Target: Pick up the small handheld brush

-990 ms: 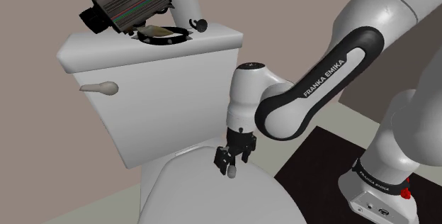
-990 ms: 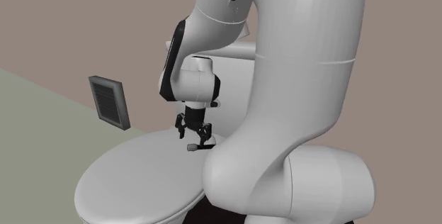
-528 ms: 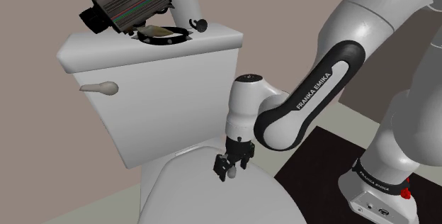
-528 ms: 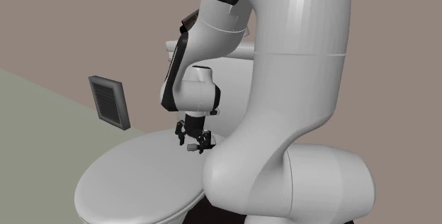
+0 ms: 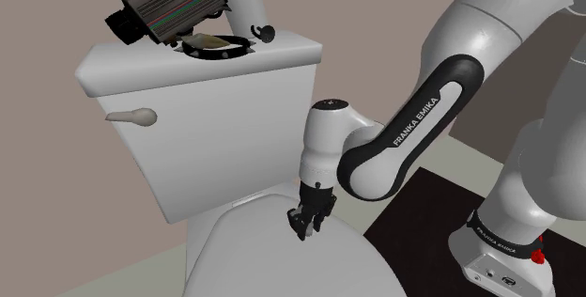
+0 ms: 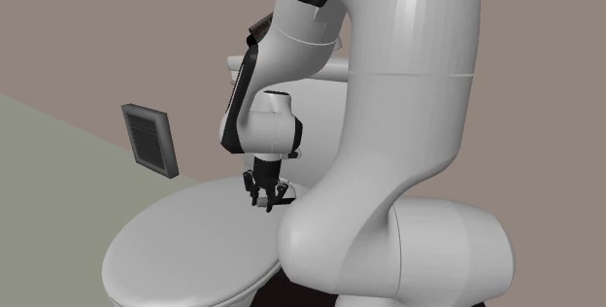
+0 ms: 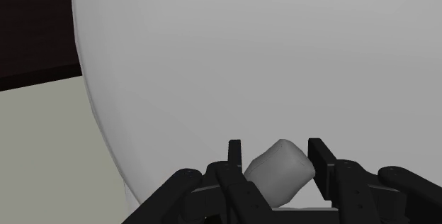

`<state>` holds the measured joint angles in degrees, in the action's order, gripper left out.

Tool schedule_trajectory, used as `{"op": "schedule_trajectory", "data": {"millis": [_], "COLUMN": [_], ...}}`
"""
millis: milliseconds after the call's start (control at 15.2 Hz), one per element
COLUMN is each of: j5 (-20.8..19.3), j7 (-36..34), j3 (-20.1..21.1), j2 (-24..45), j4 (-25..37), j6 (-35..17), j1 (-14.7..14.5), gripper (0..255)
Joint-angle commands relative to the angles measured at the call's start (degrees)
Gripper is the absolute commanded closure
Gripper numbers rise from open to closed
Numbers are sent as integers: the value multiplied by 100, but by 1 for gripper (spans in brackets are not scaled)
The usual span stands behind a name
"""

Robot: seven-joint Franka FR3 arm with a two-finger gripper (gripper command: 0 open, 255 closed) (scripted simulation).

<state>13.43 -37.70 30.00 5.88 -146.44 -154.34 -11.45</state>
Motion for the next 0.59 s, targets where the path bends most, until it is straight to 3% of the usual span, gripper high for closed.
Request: {"op": "schedule_trajectory", "data": {"millis": [0,528], "j5": [0,318], "j7": [0,160], "j3": [0,55], "j2": [0,-596], "j4": [0,80], "j6": [0,637], "j1": [0,42], "gripper": [255,255]}}
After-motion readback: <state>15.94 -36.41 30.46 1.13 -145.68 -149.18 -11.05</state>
